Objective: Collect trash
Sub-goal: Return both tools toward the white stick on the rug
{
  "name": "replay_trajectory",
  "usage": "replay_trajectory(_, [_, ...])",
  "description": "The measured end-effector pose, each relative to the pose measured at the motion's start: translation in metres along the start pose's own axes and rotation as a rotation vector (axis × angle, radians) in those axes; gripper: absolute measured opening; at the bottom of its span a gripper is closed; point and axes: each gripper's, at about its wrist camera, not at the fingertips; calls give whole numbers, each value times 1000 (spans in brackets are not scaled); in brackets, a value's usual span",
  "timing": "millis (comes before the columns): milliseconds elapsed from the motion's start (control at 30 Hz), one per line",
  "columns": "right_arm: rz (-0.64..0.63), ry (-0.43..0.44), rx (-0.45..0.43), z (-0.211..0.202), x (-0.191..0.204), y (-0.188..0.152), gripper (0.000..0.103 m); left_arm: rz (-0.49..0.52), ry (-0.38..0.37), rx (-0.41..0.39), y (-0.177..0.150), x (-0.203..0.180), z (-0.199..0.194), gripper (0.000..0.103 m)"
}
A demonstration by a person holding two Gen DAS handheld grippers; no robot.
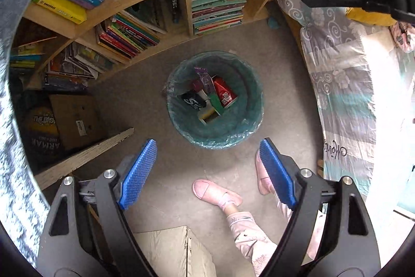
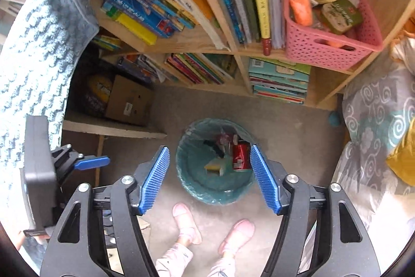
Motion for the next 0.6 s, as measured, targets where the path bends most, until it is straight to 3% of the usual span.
replay_trajectory(300, [-6, 33, -16, -39, 13, -19, 75, -31, 43, -79, -16, -1, -56, 79])
replay_trajectory(467, [-67, 64, -20, -80, 33, -35, 81, -57, 67, -146, -36, -3, -113, 79])
replay_trajectory(600, [-149, 107, -13, -115, 58, -45, 82, -82, 128, -176, -62, -3, -164, 81])
Point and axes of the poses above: each gripper's, at about its wrist camera, not at the fingertips, and z roughly the way its jaws point, x to its left, y to its top, and after that the axes turned 14 degrees about z, right-handed
